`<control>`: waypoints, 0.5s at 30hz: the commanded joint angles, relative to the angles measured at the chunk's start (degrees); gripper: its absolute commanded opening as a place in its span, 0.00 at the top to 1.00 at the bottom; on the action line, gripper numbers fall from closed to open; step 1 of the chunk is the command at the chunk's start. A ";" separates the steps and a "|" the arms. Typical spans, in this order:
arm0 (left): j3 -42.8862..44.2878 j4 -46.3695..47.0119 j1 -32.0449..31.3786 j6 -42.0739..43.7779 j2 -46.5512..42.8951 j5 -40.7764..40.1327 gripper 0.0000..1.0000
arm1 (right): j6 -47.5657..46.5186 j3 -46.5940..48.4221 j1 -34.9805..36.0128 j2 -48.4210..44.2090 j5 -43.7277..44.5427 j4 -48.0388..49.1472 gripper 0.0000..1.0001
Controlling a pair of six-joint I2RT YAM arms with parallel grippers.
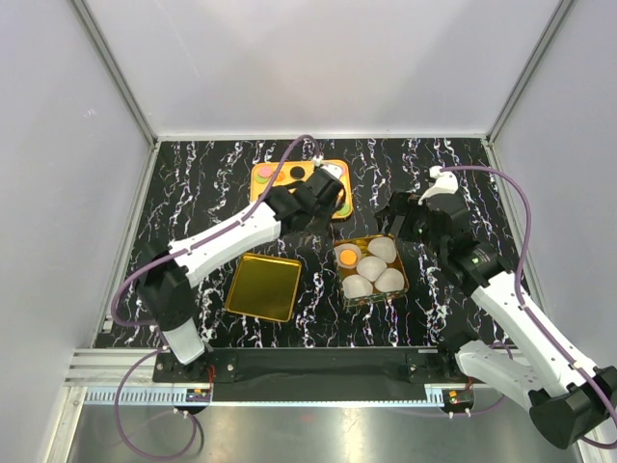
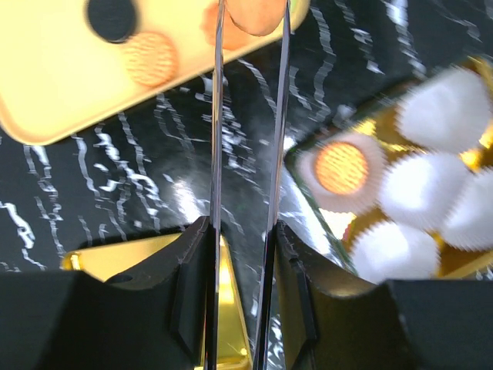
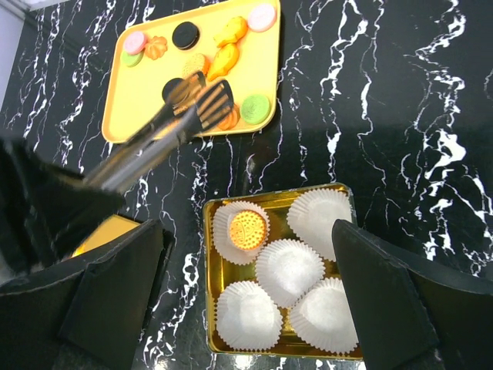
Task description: Pack the cookies
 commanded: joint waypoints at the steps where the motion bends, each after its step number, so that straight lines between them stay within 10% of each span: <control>1: 3.20 0.86 -3.36 -1.25 -4.30 -1.69 0.64 | -0.13 2.61 0.14 -1.92 3.20 -0.55 0.00; 15: 1.10 1.47 -13.38 -5.12 -6.32 -1.77 0.63 | -0.03 5.96 0.14 -3.15 10.58 -6.79 0.00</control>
